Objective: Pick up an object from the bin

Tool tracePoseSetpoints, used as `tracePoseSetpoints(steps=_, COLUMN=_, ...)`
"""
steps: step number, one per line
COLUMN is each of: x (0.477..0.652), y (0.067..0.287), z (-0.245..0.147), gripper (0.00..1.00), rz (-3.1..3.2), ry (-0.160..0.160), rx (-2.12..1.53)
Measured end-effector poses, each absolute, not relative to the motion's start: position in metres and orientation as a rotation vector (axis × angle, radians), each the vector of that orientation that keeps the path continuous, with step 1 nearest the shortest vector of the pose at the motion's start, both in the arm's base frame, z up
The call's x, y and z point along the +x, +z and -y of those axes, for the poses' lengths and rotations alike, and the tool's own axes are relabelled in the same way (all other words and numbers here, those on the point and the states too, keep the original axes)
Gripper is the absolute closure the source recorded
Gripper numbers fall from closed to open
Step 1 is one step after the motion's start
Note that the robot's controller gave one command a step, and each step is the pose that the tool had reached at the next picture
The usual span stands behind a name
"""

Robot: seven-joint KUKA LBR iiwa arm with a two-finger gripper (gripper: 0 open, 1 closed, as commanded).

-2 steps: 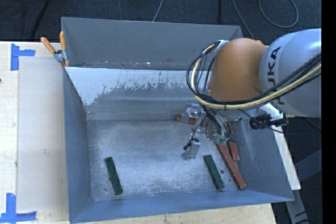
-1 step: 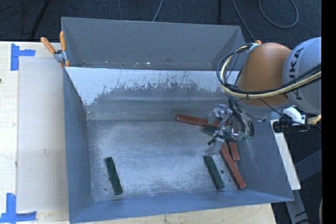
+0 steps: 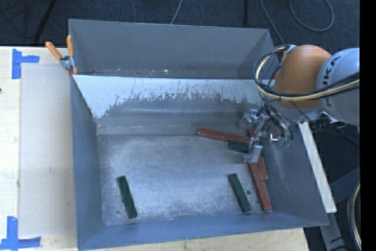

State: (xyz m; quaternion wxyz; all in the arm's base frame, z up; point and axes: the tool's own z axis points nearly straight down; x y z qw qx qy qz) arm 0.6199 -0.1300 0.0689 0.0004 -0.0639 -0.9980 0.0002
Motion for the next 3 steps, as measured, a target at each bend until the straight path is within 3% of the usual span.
tracePoseSetpoints(steps=1, x=0.62, y=0.07, z=0.129, gripper=1.0, rz=3.137, ry=-0.001, rx=-0.198)
tracePoseSetpoints(steps=2, x=0.603, y=0.188, z=0.117, gripper=1.0, rz=3.138, ry=0.0, rx=-0.28)
tracePoseSetpoints(steps=3, x=0.594, y=0.262, z=0.116, gripper=1.0, rz=3.136, ry=0.001, rx=-0.315)
